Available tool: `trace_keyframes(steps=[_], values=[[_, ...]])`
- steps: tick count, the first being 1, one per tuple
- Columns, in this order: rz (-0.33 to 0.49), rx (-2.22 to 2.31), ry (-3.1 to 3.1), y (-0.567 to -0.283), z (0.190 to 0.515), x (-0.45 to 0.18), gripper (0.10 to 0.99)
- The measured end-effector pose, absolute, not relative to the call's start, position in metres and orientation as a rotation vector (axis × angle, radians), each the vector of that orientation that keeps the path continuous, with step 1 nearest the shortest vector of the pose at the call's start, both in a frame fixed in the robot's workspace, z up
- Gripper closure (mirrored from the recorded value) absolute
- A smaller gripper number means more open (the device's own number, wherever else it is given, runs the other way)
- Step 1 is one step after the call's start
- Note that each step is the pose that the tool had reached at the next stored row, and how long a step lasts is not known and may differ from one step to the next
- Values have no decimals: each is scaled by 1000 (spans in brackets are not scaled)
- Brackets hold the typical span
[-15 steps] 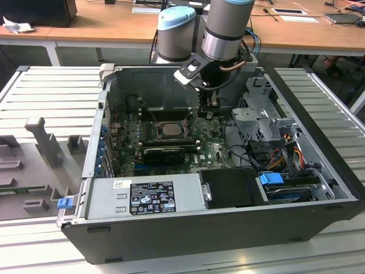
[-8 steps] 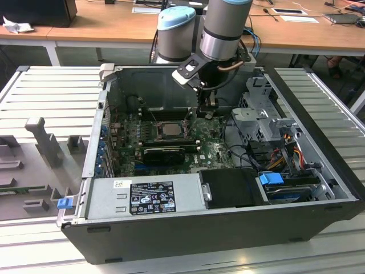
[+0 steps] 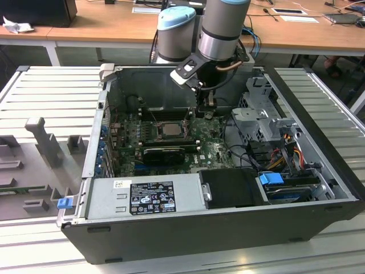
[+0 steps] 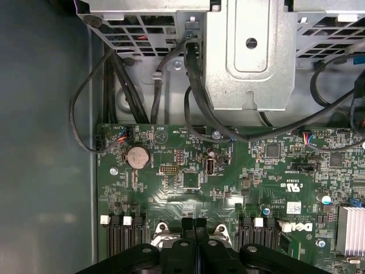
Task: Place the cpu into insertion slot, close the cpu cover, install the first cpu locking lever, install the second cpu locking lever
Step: 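Close the cpu cover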
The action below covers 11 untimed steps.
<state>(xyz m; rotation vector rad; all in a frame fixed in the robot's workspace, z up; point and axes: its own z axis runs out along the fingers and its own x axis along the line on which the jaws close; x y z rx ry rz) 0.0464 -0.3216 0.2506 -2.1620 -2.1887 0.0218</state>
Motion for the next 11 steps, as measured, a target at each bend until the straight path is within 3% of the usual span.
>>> trace_keyframes(steps=[11], values=[[22,-2162,-2189,-322,251,42,980]])
